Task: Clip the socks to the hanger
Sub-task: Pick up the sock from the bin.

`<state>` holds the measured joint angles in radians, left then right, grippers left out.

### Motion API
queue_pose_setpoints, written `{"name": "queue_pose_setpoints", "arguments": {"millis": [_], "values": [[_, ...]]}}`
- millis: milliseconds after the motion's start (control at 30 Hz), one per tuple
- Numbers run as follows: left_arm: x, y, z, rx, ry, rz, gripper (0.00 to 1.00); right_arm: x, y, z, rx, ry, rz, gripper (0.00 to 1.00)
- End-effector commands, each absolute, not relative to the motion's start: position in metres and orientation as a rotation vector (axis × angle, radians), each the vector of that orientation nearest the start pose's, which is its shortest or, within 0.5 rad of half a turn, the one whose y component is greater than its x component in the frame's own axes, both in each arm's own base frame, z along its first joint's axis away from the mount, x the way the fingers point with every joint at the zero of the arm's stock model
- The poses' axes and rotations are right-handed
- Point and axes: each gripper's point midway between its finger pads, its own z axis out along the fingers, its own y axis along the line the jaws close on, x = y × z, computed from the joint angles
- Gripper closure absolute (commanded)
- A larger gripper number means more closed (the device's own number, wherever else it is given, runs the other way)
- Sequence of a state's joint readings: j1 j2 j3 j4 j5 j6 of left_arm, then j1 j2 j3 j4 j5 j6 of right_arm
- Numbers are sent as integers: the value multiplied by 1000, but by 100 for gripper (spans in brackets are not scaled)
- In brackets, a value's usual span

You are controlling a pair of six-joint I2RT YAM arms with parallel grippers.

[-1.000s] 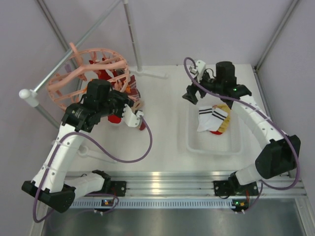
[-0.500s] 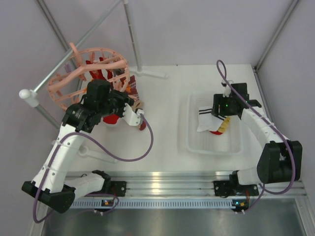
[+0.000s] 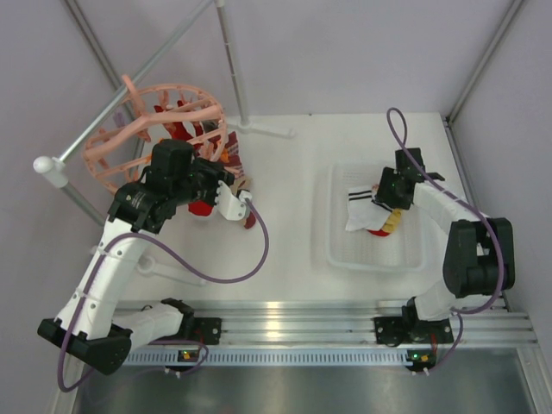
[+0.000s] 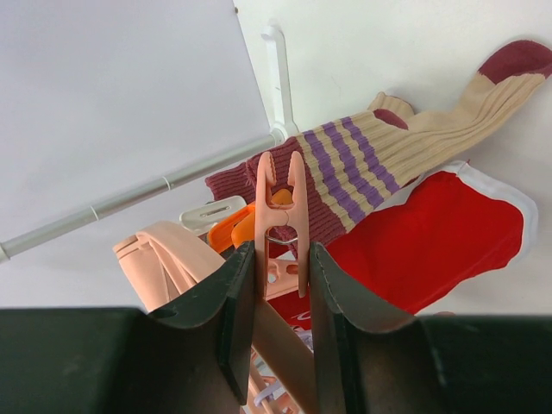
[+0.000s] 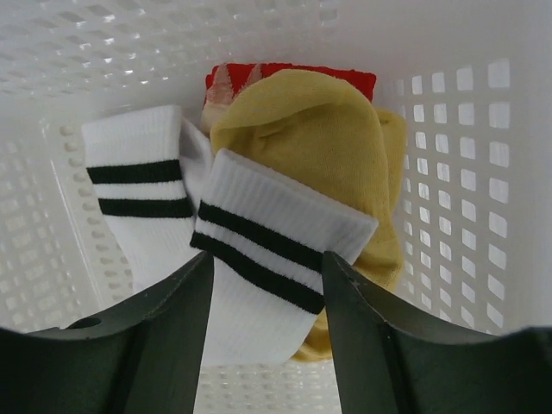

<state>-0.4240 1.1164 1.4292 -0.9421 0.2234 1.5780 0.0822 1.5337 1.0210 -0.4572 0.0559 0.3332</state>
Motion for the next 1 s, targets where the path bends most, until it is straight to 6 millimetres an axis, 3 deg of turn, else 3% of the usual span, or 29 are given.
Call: {"name": "queue_pose_setpoints", "arguments": {"millis": [0, 100, 133, 200, 233, 300, 500, 767, 967], "values": [[295, -138, 339, 1883, 1075, 366, 100, 378, 32, 86, 433, 2471, 94, 48], [295, -138, 338, 1881, 1080, 361, 100, 381, 33, 83, 431, 2476, 101, 59], [296, -139, 338, 1880, 1079, 362, 100, 381, 35, 84, 418, 2476, 118, 69], [296, -139, 336, 1882, 1081, 360, 100, 383, 38, 86, 403, 2475, 138, 79], [296, -140, 336, 1882, 1079, 357, 100, 383, 39, 87, 385, 2474, 142, 92], [296, -139, 337, 1876, 1081, 358, 100, 386, 38, 95, 372, 2456, 144, 100], [294, -139, 337, 1870, 1086, 352, 100, 387, 40, 135, 257, 2363, 170, 100], [291, -140, 341, 1851, 1093, 333, 100, 378, 63, 208, -116, 2167, 295, 100], [289, -140, 342, 1849, 1093, 327, 100, 365, 79, 235, -415, 2064, 332, 100]]}}
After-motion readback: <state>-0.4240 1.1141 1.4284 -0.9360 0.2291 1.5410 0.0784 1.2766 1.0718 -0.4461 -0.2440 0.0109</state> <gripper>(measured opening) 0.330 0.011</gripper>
